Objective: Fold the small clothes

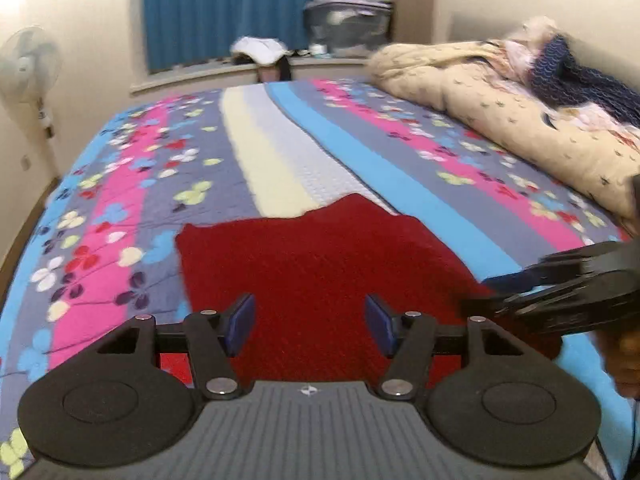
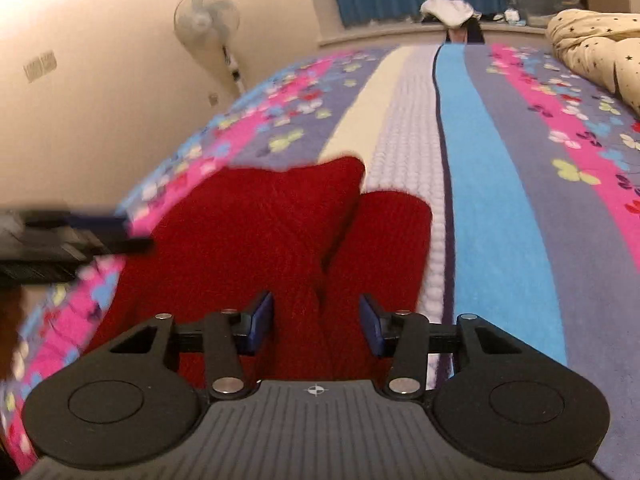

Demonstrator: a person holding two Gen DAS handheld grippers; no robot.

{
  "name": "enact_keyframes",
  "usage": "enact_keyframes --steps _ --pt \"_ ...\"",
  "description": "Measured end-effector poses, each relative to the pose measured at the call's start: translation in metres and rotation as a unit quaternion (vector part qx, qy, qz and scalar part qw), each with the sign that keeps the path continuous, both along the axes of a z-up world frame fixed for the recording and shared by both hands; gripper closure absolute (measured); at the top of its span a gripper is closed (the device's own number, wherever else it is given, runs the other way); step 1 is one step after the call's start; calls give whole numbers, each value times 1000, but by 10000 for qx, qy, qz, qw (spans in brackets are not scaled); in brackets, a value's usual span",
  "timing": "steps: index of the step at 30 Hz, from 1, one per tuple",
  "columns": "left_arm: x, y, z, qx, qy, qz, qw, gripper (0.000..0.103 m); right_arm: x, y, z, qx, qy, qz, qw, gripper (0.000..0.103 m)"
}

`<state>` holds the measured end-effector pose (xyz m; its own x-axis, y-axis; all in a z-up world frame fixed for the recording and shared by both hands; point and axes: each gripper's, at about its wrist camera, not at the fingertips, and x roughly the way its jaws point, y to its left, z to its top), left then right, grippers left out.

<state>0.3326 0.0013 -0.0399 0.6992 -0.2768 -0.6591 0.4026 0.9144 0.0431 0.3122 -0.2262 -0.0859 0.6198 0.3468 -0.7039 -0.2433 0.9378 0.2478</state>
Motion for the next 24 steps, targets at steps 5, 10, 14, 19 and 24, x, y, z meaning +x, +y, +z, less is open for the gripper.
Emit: enact_keyframes --steps 5,10,14,19,24 --pt "-18 -11 -14 561 159 329 9978 28 -12 0 -2 -321 107 -231 9992 31" --pt "-81 -1 45 24 -536 796 9954 9 -61 3 48 -569 -953 -572 9922 27" --pt "-146 -11 70 199 -1154 635 9911 9 -109 -4 80 -410 -1533 -1113 9810 8" --pt "-212 -17 72 144 -1416 706 9873 9 -181 -12 97 -395 -1937 -1372 9706 1" --pt "-225 -22 46 121 -1132 1146 9869 9 -214 -2 91 -395 -1813 -1629 9690 1"
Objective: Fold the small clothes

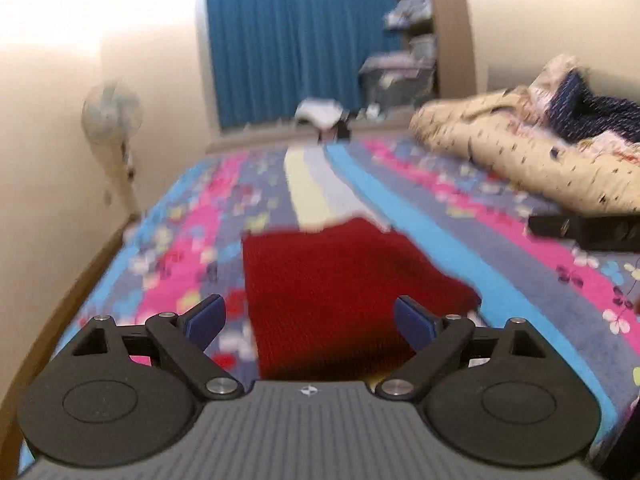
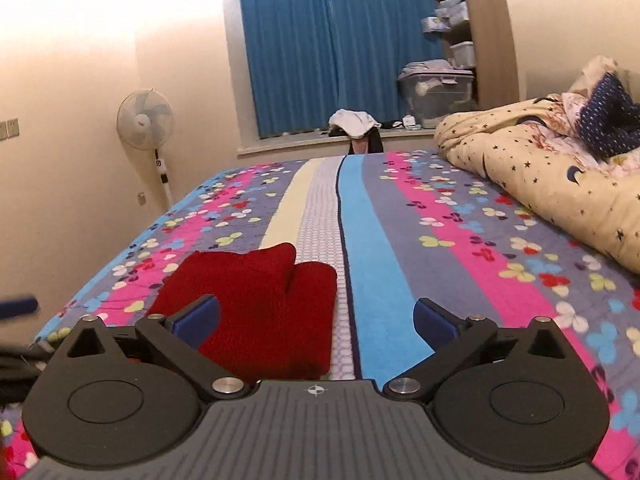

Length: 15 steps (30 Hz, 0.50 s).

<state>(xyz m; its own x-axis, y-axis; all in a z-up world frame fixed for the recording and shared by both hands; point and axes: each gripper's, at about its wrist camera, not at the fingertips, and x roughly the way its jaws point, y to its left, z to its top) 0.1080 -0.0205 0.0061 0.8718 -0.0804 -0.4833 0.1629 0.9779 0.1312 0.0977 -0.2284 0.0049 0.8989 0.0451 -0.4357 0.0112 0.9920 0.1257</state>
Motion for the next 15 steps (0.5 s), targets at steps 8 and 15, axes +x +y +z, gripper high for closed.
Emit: enact_keyframes --steps 8,15 --pt "17 5 -11 37 422 587 9974 9 8 29 -15 -784 160 185 9966 1" --pt "36 21 -11 -182 572 708 9957 1 19 36 -19 -635 343 235 9971 1"
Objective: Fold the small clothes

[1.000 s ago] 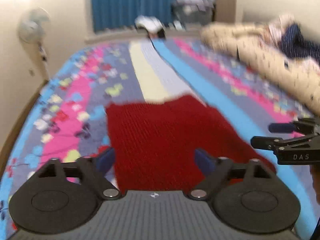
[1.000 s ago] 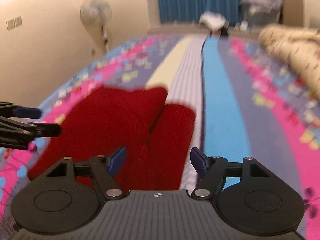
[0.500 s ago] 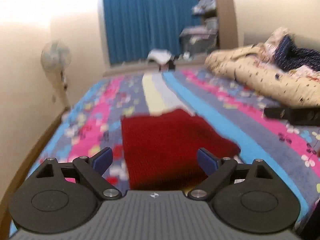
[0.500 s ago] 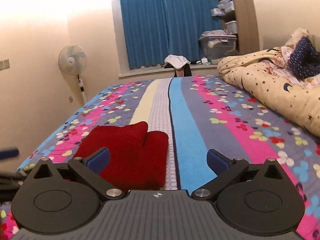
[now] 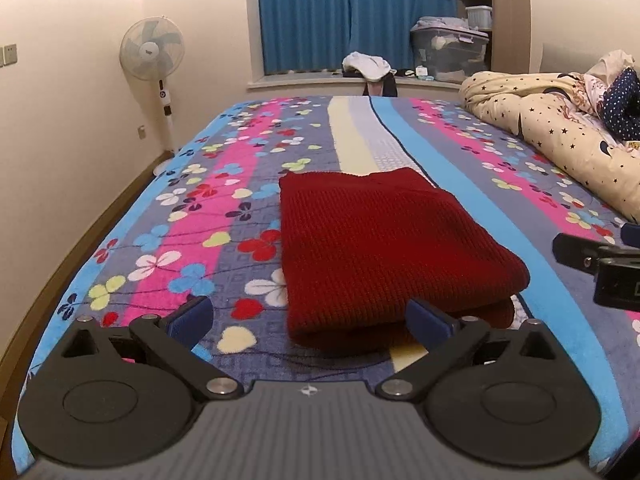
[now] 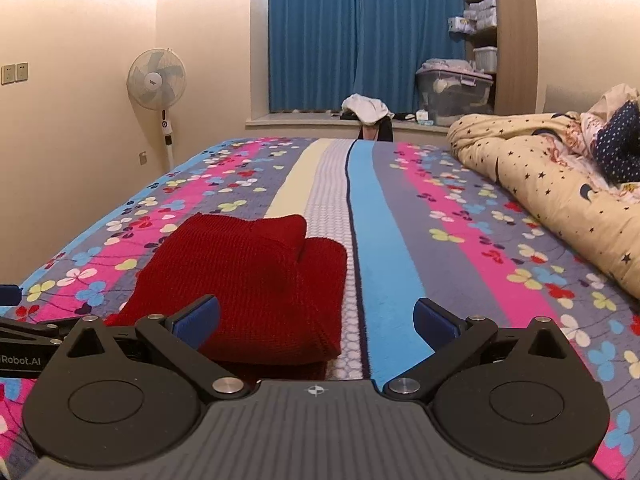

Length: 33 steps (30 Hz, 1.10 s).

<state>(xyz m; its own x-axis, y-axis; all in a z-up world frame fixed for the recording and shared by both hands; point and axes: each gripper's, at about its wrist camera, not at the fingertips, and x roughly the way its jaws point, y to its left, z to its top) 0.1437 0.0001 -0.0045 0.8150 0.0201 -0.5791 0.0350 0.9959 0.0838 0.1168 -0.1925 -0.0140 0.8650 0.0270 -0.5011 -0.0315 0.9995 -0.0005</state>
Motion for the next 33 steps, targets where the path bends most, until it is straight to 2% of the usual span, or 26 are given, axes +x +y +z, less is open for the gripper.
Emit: enact_keyframes --steps 10,22,33 --pt "2 -5 -2 -48 12 -14 10000 1 6 6 -4 148 166 24 9997 1" --pt "10 1 -8 -243 273 209 9991 1 9 3 -5 269 313 22 9991 1" --pt "9 -1 -8 -261 301 128 9991 1 12 10 -9 279 413 108 9987 1"
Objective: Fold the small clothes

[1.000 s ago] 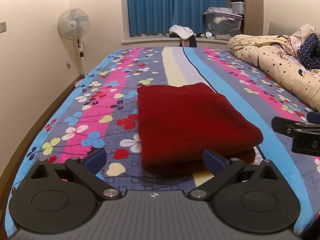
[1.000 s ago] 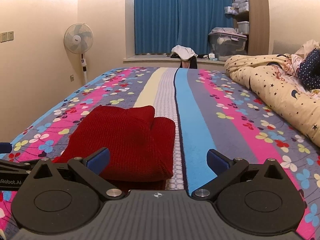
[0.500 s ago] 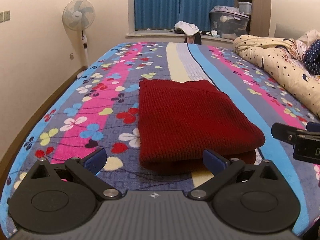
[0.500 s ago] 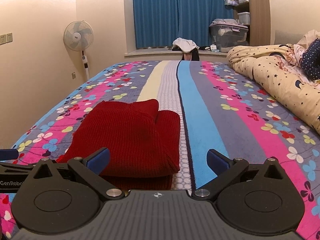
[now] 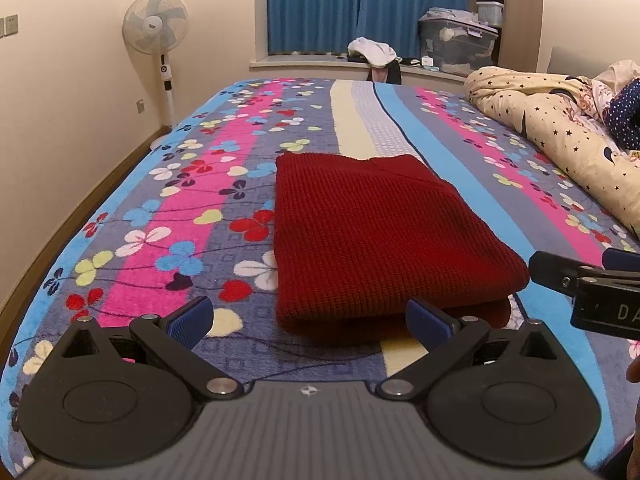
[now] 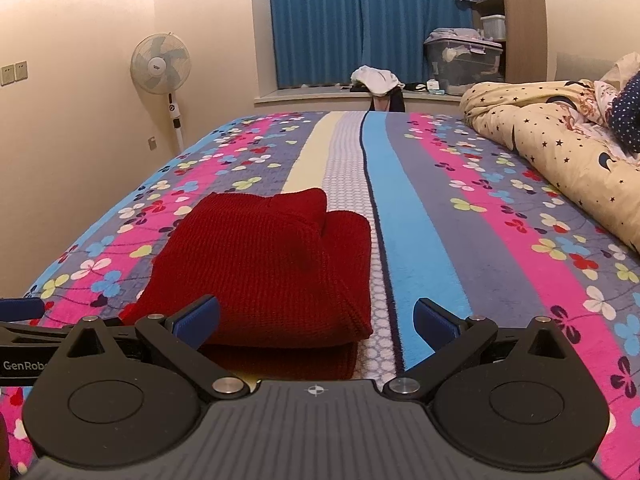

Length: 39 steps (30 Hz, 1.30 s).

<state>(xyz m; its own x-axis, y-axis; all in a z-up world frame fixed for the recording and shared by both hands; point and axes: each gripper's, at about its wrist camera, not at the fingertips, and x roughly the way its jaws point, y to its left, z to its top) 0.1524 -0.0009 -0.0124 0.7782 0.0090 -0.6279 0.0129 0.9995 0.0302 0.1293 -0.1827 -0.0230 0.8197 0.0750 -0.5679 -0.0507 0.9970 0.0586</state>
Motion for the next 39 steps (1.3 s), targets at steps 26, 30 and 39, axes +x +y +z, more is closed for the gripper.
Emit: enact_keyframes --steps 26,30,39 --pt "0 -4 -1 20 7 -31 10000 1 2 3 -2 20 50 44 10000 1" --pt "-1 -5 -1 11 13 -32 10000 1 2 4 -3 20 51 51 10000 1" --pt "-1 -6 -1 12 16 -35 10000 1 2 3 -2 22 52 56 10000 1"
